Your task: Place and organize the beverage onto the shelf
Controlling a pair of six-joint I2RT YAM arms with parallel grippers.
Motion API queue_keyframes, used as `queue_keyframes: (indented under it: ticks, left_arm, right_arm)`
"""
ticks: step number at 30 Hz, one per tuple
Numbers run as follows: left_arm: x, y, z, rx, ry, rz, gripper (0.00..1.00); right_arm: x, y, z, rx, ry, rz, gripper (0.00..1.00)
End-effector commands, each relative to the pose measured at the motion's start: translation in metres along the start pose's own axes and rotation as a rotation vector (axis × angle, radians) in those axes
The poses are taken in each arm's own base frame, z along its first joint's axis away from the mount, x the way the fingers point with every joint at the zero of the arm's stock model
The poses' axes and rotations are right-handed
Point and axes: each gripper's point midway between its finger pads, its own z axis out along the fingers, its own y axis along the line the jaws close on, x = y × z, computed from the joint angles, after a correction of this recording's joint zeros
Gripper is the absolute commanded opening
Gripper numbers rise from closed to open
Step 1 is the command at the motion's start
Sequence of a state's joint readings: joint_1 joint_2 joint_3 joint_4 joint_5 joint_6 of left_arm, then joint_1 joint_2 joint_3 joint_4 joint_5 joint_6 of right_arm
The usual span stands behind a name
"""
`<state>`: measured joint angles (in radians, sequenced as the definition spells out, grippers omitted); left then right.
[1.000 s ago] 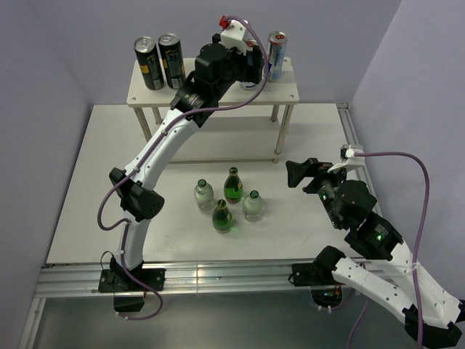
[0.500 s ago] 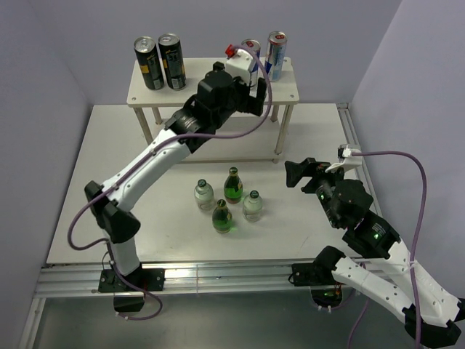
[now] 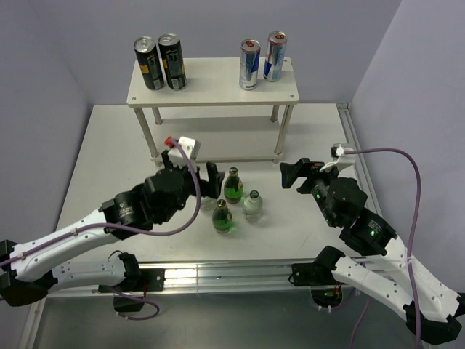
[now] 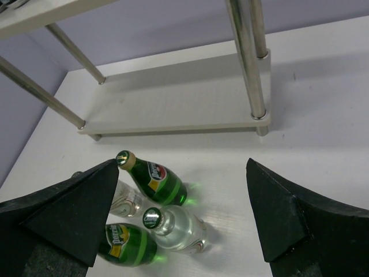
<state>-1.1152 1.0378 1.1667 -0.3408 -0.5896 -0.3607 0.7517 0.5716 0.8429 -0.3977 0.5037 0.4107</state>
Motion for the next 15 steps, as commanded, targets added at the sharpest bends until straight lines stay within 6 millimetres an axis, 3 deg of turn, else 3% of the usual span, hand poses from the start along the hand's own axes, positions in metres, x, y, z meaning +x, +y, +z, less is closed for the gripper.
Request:
queue_keyframes:
  ticks: [1, 2, 4, 5, 15]
  left_arm:
    - [0.057, 0.032, -0.016, -0.151, 0.073, -0.134, 0.99]
    - [0.081, 0.040, -0.018, -0.171, 0.106, -0.132, 0.99]
    - [0.093, 0.043, -0.022, -0.176, 0.109, -0.199, 0.99]
    - [0.109, 0.048, -0.021, -0.186, 0.129, -0.193, 0.99]
    - [0.168, 0.060, 0.006, -0.307, 0.173, -0.143, 0.99]
  right_arm:
    - [0.012, 0.010, 0.003, -0.027, 0.032, 0.007, 0.98]
    - [0.014, 0.011, 0.003, -0.025, 0.035, 0.005, 0.98]
    - [0.019, 0.011, 0.006, -0.016, 0.047, -0.011, 0.98]
    - [0.019, 0.011, 0.006, -0.011, 0.046, -0.014, 0.98]
    - [0.021, 0.009, 0.008, 0.005, 0.062, -0.046, 0.98]
